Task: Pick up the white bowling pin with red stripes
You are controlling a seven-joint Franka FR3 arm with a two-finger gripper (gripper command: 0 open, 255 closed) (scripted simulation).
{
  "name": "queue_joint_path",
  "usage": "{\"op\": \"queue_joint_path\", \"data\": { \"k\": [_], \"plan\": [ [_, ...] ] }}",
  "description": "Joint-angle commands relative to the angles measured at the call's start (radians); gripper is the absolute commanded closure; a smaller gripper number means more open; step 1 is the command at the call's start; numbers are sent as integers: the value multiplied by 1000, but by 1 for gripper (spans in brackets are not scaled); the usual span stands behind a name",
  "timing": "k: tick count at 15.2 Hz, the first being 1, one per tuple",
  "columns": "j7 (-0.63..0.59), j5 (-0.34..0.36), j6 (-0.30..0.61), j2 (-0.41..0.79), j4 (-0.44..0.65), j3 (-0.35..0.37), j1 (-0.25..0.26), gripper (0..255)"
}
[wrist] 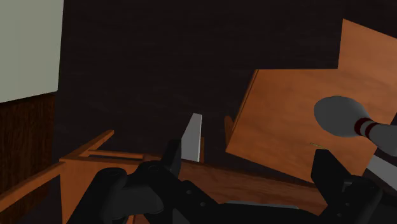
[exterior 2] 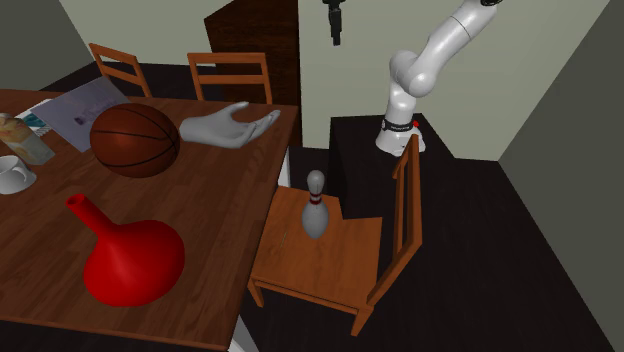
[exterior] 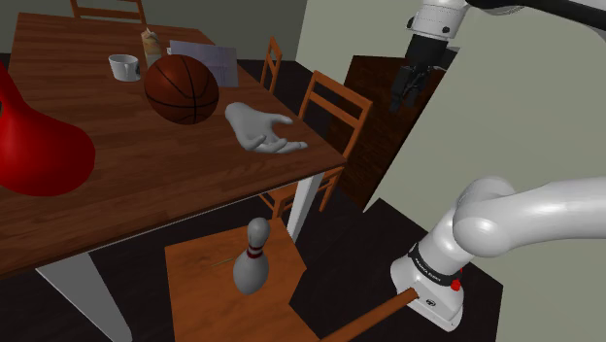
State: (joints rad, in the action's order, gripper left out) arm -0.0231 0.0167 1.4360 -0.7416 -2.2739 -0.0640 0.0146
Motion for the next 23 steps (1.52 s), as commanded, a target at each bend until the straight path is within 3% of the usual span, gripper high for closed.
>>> {"op": "queue_joint_path", "data": {
  "k": [1,12,23],
  "plan": [
    [0,0,0,0,0,0,0,0],
    [-170,-138,291,69,-200,170,78,0],
    [-331,-235,619,316,-245,352,153,0]
  ]
}}
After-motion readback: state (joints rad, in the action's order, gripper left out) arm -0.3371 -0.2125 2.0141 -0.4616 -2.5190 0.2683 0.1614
